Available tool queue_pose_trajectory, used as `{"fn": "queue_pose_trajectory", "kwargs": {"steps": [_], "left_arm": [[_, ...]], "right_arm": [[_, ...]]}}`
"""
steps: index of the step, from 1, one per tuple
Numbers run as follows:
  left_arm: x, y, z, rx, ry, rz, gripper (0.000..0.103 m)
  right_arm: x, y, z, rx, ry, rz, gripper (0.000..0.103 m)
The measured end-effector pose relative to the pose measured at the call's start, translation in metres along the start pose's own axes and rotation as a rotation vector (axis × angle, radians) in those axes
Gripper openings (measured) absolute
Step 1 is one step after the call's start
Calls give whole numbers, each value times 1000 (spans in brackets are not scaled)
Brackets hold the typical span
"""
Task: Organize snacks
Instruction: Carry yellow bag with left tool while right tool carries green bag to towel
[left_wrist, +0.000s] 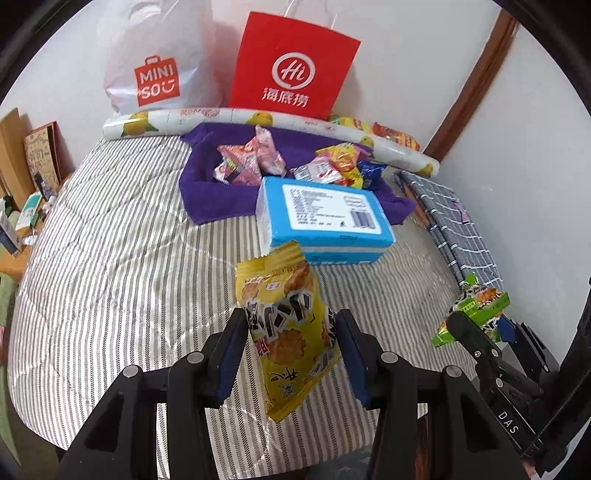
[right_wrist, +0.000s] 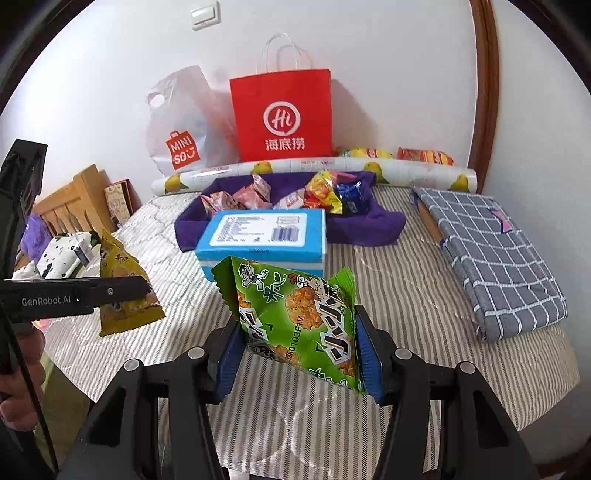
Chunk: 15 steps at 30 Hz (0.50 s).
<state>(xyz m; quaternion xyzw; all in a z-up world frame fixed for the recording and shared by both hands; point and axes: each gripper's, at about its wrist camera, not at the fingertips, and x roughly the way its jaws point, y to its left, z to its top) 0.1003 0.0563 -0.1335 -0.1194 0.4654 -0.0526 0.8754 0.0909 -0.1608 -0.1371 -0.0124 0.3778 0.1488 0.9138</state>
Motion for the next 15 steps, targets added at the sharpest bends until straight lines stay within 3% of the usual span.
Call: {"fn": "queue_pose_trajectory", "kwargs": {"steps": [15], "left_arm": [[-20,-8,28,20,-61,2,47]], "right_arm": [[-16,7,37,-14,-61,9,55]]}}
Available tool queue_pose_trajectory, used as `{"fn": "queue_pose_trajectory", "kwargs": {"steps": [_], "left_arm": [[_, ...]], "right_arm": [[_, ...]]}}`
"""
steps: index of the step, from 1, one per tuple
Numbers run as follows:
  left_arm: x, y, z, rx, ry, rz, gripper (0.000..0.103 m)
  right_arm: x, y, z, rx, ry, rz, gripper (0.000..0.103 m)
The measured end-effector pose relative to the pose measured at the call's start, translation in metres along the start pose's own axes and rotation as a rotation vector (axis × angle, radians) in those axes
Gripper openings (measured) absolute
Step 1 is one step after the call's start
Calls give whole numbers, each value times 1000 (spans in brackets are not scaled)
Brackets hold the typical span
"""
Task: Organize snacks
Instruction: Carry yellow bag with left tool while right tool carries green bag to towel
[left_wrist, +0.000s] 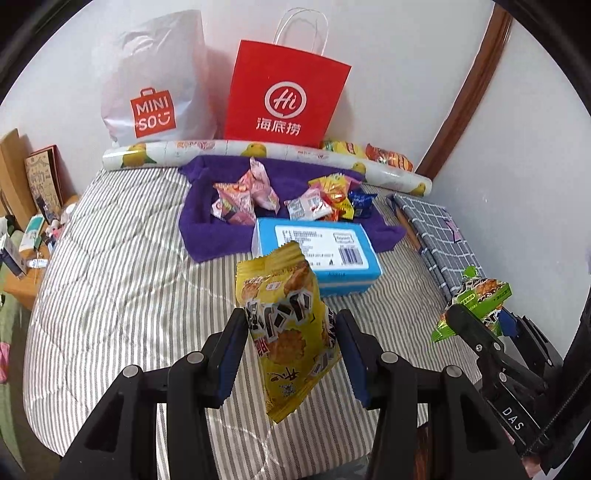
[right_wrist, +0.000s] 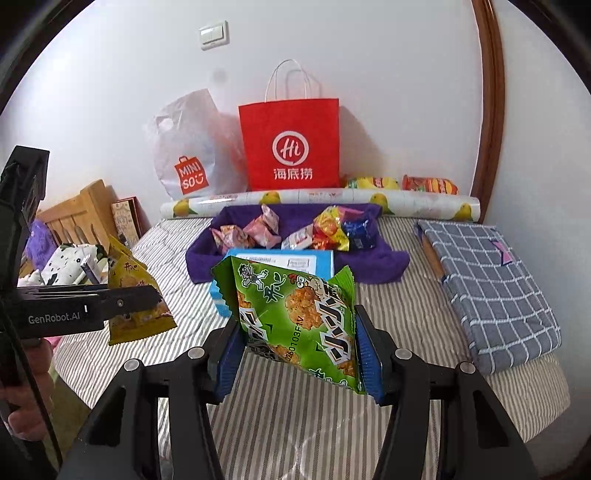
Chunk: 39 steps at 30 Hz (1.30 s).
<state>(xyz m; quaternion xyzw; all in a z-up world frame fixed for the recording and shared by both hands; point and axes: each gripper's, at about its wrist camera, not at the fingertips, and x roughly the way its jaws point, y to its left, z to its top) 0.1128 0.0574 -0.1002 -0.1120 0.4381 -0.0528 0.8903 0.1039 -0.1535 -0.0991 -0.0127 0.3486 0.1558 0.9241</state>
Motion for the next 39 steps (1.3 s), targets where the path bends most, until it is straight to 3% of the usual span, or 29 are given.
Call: {"fn": "queue_pose_trajectory", "kwargs": {"steps": [13,23,28,39], "left_arm": [[3,2,36,-9,-25,9,47],[14,8,44,-11,15,-8,47],[21,4,45,9,43,-9,47],[14,6,56,18,21,-10,47]], "right_arm": [[16,-8,45,-13,-34,13,55],[10,-5,114,-96,-16,-4,55],[2,-2,130,-94,-26,8,55],[7,-7,152,-50,2,26,55]]}}
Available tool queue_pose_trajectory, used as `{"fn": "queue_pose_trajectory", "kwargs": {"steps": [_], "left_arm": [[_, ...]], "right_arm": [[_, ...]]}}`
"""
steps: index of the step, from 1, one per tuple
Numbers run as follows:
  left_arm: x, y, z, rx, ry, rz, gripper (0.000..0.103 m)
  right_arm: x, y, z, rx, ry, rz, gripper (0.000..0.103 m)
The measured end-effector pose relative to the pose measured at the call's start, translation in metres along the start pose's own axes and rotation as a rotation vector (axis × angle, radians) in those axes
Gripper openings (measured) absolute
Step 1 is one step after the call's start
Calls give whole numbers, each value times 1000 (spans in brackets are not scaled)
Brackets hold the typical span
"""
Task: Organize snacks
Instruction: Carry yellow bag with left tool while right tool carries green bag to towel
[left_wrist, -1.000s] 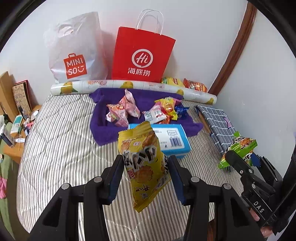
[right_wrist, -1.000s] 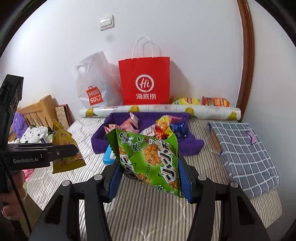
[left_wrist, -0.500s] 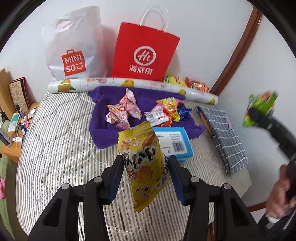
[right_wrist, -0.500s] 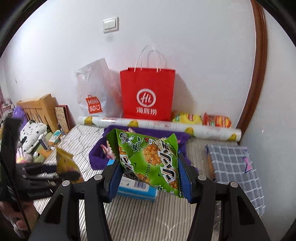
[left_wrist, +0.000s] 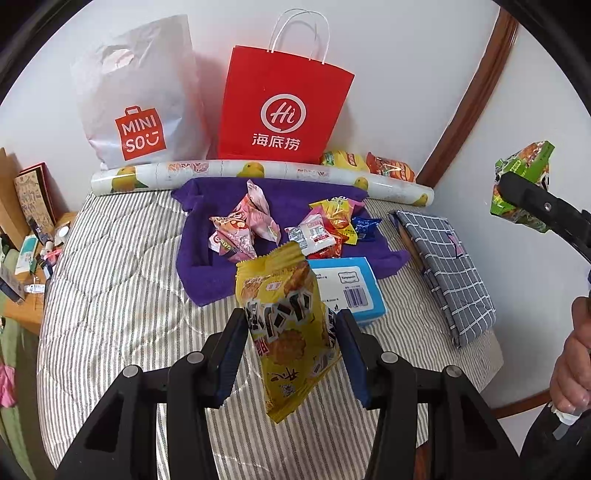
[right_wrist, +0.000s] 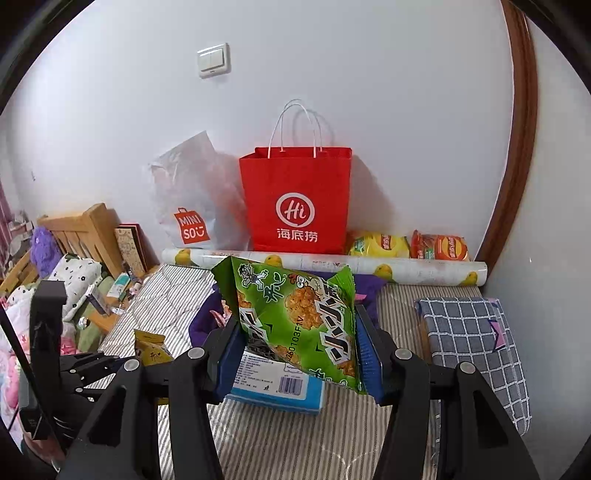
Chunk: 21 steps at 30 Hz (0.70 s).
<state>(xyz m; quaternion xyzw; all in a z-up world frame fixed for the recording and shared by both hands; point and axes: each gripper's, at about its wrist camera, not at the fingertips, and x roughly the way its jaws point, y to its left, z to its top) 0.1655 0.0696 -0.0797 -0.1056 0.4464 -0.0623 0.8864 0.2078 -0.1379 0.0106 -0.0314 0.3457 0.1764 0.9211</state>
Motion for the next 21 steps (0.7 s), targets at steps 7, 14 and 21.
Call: {"fn": "queue_pose_trajectory", "kwargs": {"steps": [7,14,21], "left_arm": [[6,5,4,-23,-3,-6,47],[18,10,19,-35,-15,16,47],[35,16,44,-46,-14,36,47]], "right_arm": [[8,3,-5,-30,-12,-20,55],[26,-2,-13,-37,-32,-16,55],[49,-19,-4,-3,-55,-9,55]]}}
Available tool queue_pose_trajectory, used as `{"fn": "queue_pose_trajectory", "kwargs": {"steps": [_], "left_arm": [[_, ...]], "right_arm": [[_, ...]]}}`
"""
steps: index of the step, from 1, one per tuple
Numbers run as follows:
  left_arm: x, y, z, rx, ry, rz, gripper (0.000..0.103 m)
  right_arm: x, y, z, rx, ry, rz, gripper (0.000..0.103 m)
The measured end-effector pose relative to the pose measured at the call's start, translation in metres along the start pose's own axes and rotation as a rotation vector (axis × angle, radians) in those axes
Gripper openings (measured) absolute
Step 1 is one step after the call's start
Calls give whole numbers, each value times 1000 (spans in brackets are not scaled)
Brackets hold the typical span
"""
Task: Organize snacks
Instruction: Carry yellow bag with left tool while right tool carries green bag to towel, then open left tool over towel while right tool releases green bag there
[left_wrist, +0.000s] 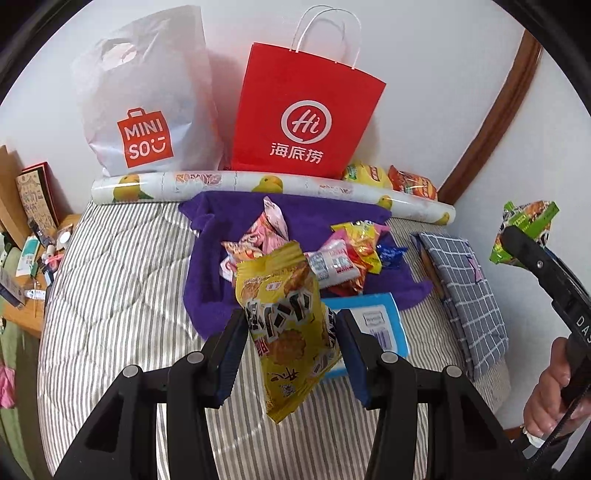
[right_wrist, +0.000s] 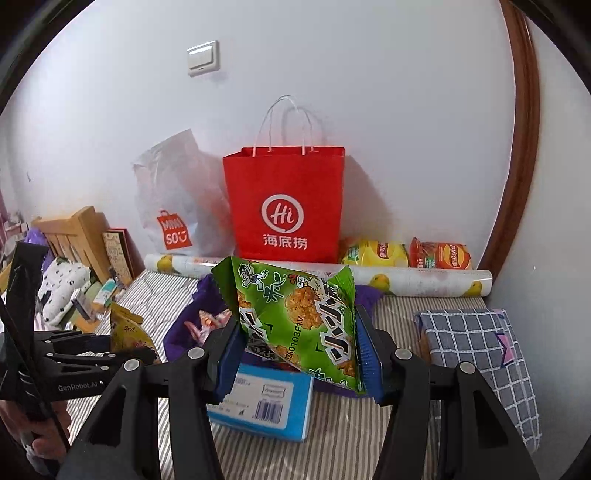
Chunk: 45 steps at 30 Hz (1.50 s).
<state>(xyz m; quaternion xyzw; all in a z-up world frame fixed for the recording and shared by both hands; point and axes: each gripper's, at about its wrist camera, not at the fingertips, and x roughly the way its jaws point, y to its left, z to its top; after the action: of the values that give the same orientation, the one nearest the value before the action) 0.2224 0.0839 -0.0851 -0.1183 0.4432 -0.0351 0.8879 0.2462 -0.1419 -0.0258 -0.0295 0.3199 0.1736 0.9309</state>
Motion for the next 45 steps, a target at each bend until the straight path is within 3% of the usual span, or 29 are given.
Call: {"fn": "queue_pose_trajectory", "kwargs": {"steps": [13,20,27,32,36,45], "left_arm": [[40,4,52,4,-10,35,47],[67,15,70,6,17,64,47],[102,28,84,-2,53,63,47],[127,30,94,-8,74,40,47],[147,28,99,-3,108,52,47],[175,24,103,-6,141,43,47]], "right_arm": [[67,-24,2,33,29,18,55],[111,-16,-3,13,67,40,55],[157,-15,-14,-2,137,58,55],[188,-10,-14,7,193,129,55],[206,-8,-18,-8,219,119,55],[226,-13,-29,-2,277,145,57]]}}
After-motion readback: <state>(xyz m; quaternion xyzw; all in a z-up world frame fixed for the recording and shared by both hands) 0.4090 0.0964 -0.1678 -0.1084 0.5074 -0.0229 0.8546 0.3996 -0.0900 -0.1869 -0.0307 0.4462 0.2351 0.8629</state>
